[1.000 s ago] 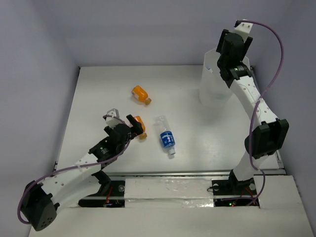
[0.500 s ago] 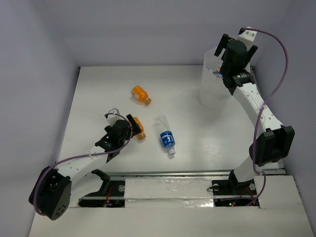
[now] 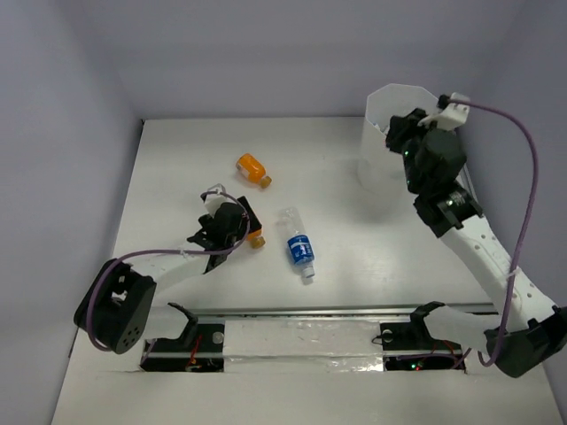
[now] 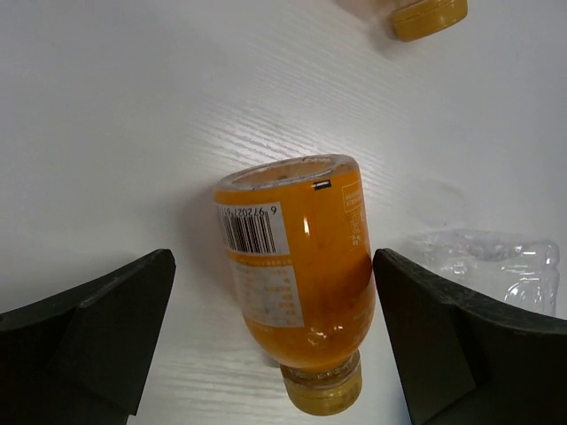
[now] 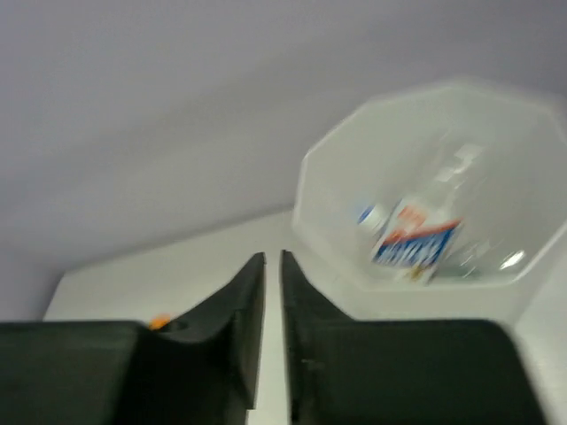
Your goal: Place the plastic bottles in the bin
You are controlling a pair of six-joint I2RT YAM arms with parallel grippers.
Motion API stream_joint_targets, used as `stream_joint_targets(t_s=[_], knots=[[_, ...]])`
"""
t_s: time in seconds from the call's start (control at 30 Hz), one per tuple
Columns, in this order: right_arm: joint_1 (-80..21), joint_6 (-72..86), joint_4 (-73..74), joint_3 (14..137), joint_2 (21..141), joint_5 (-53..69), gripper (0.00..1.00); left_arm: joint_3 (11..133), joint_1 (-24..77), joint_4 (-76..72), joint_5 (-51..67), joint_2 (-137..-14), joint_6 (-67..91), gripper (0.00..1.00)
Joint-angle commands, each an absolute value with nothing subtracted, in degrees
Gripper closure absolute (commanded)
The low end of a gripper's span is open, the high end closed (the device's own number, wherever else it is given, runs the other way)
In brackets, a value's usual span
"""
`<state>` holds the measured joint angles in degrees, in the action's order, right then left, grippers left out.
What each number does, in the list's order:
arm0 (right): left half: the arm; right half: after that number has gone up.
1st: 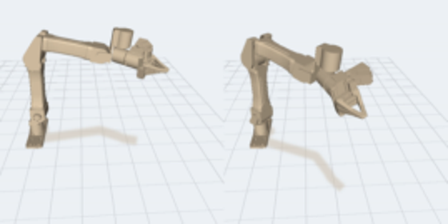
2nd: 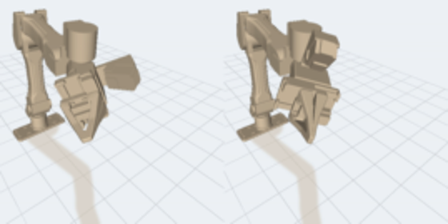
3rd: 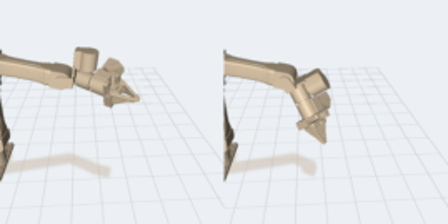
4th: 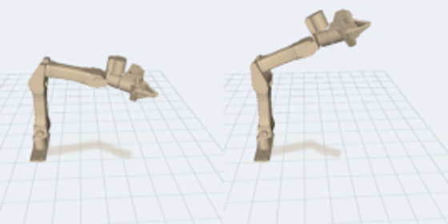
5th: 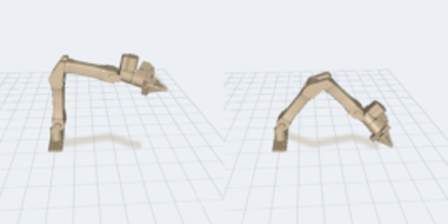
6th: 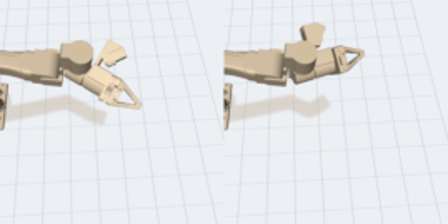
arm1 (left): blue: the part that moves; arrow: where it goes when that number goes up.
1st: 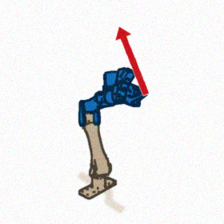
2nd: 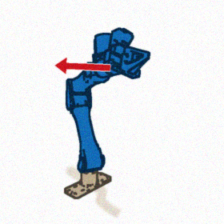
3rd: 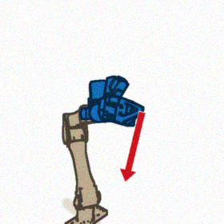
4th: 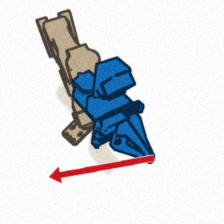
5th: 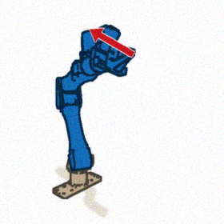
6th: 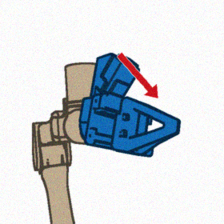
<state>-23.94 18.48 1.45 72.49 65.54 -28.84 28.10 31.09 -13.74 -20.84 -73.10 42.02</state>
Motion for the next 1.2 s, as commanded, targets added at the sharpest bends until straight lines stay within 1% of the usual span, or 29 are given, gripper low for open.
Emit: stream_joint_targets(t_s=[0.0, 0.07, 0.1, 0.13, 0.2, 0.23, 0.27, 0.3, 0.33, 0.37, 0.4, 0.43, 0.5, 0.77, 0.9, 1.17], knots=[[-29.3, 23.8, 0.4, 62.0, 63.3, -21.5, 0.86, 31.7, 30.6, -17.0, -21.4, -74.9, 40.6, 0.07], [-32.2, 24.4, -1.4, 55.7, 62.4, -18.9, 0.87, 32.3, 30.6, -17.4, -21.8, -76.3, 40.2, 0.1], [-34.7, 24.8, -1.5, 54.0, 62.0, -18.5, 0.84, 33.0, 30.6, -17.5, -22.3, -76.8, 40.0, 0.15], [-35.7, 24.9, -1.4, 52.6, 61.6, -16.8, 0.8, 33.2, 30.6, -17.7, -22.6, -77.2, 39.8, 0.17], [-37.3, 25.3, -1.4, 49.2, 61.6, -14.8, 0.69, 33.9, 30.6, -17.8, -23.1, -78.6, 39.5, 0.21], [-39.1, 25.6, -2.1, 48.3, 61.8, -14.3, 0.55, 34.2, 30.6, -17.9, -23.3, -78.9, 39.4, 0.27], [-39.8, 25.6, -2.5, 46.7, 62.1, -13.8, 0.46, 34.3, 30.6, -17.9, -23.3, -79.4, 39.4, 0.3], [-39.8, 25.7, -3.6, 46.1, 62.8, -12.7, 0.27, 34.5, 30.6, -18.1, -23.1, -79.5, 39.3, 0.37], [-40.3, 25.8, -4.1, 45.7, 63.8, -10.2, 0.19, 34.5, 30.6, -18.4, -23.0, -79.4, 39.2, 0.4], [-40.3, 25.8, -4.5, 45.7, 66.9, -8.8, 0.14, 34.5, 30.6, -18.2, -22.9, -78.9, 39.2, 0.42], [-40.9, 25.8, -4.9, 46.2, 68.7, -7.5, 0.07, 34.8, 30.6, -17.9, -22.9, -78.3, 39.0, 0.47], [-41.6, 25.6, -5.4, 46.6, 70.5, -4.7, 0.05, 34.9, 30.6, -17.2, -22.9, -77.7, 38.7, 0.5], [-42.6, 25.6, -6.0, 48.2, 75.7, -3.3, 0.02, 35.2, 30.6, -15.6, -23.1, -74.7, 38.1, 0.55], [-43.9, 24.7, -4.9, 54.4, 88.3, 1.5, 0.0, 38.7, 31.2, -7.9, -25.6, -59.8, 34.5, 0.56], [-44.4, 24.9, -5.4, 56.8, 93.5, 3.9, 0.01, 42.6, 31.8, -5.0, -26.2, -55.6, 33.3, 0.56], [-45.0, 26.3, -3.6, 59.2, 100.8, 0.2, 0.04, 52.5, 34.3, -2.4, -27.1, -51.7, 30.6, 0.57]])
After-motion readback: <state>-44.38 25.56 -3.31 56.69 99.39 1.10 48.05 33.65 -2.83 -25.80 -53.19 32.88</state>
